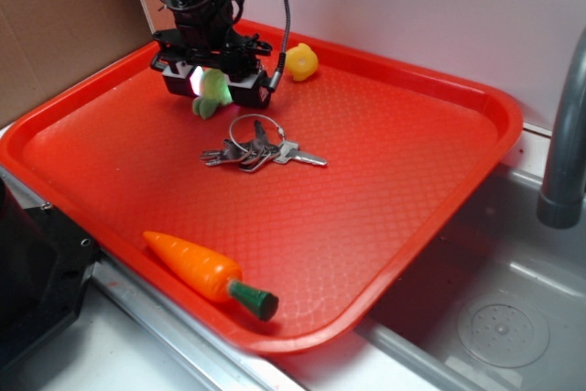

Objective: Grab the green animal.

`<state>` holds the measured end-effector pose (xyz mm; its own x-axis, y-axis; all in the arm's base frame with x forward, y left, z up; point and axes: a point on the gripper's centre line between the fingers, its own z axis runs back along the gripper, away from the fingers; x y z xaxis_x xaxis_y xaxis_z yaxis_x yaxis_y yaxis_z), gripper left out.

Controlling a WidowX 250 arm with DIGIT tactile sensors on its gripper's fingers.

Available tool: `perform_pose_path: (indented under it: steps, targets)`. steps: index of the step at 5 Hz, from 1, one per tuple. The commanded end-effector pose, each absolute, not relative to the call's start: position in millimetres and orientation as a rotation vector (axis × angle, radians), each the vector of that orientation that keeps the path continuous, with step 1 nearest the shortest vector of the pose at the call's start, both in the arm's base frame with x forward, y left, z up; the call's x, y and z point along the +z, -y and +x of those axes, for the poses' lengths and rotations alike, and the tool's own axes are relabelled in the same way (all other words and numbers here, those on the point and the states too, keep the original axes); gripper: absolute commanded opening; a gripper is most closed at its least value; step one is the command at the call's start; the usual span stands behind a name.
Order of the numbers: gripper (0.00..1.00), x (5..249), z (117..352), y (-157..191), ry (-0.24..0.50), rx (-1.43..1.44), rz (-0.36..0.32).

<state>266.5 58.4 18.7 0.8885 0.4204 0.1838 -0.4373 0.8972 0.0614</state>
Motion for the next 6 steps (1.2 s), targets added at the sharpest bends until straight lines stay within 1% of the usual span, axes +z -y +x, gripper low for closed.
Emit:
perform_pose_path:
  steps: [1,2,3,4,5,6]
  targets:
    - [0.0,28,271,-64,0.162,0.406,0.12]
    - [0.0,49,275,-56,0.082,0.326,0.142]
    - [0.0,74,269,-45,0.05,0.203,0.084]
    - [0.0,102,262,-28,0.04,0.129,0.023]
    - [0.0,131,249,-8,0.061,0.099,-0.003]
    - [0.0,154,231,3,0.072,0.066,-0.006]
